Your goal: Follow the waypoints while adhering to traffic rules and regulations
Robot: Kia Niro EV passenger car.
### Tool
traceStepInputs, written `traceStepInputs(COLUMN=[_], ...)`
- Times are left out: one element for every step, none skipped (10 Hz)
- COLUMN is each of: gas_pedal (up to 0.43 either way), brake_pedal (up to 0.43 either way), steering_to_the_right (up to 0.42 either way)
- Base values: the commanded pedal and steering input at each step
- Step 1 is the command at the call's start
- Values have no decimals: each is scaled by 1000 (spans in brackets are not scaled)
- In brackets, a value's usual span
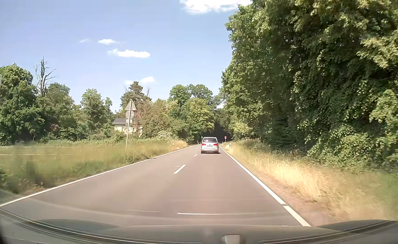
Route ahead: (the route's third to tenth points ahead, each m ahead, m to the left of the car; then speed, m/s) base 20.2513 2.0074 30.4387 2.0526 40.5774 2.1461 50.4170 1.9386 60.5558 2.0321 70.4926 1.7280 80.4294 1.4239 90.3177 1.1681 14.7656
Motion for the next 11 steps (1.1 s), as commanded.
traceStepInputs(gas_pedal=[169,169,169,169,169,169,169,169,169,169,138], brake_pedal=[30,30,30,30,30,30,30,30,30,30,30], steering_to_the_right=[0,0,0,1,1,1,1,1,1,1,1])
